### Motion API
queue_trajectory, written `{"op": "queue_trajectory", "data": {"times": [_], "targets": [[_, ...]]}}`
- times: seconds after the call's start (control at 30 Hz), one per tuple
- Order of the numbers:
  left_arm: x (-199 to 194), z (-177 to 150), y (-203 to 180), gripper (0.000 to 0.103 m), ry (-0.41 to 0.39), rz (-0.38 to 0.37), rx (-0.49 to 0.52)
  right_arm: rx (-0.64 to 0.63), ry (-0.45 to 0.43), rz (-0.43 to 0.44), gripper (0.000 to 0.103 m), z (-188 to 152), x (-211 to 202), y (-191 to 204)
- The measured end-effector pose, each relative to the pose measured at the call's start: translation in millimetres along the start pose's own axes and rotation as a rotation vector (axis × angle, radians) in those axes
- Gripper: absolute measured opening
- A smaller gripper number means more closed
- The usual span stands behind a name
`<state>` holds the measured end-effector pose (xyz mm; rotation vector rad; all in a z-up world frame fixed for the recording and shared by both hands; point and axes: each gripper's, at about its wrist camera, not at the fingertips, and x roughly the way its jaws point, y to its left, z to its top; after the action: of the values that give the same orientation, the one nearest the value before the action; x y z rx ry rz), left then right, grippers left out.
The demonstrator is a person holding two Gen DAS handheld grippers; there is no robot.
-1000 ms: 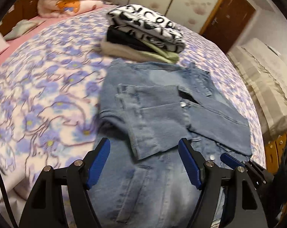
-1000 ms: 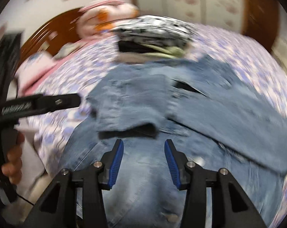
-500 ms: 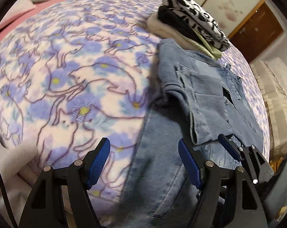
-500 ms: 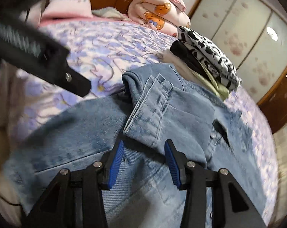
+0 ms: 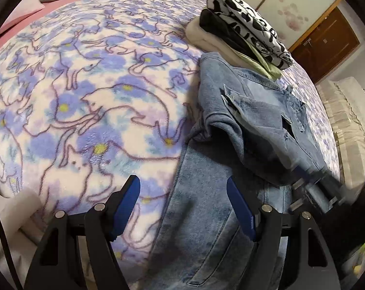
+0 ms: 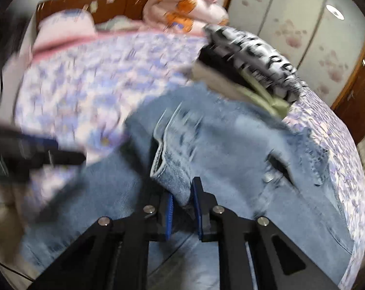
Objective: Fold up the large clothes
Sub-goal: 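Grasp the jacket side edge with the right tool and fold it inward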
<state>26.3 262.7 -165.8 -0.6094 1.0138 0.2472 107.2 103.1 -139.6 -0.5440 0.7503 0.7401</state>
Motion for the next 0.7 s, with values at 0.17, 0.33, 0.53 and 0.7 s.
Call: {"op": "queue_trajectory", "data": {"times": [0.17, 0.33, 0.53, 0.7], "targets": [[-3, -1, -15, 0.073, -0.007, -0.006, 0.036, 0.224, -0.174, -0.041, 0.012, 34, -65, -85], [-3, -6, -31, 0.073, -0.005, -0.021, 0.077, 0.506, -0.233, -0.159, 0.011, -7, -113, -188], [13, -13, -50, 0.073, 0.046, -0.024, 0.13, 0.76, 0.153, -0.158, 0.026, -124, -60, -243], [25, -16, -66, 0.073, 0.079, -0.006, 0.198, 0.871, 0.28, -0.071, 0.026, -184, -41, -257]]}}
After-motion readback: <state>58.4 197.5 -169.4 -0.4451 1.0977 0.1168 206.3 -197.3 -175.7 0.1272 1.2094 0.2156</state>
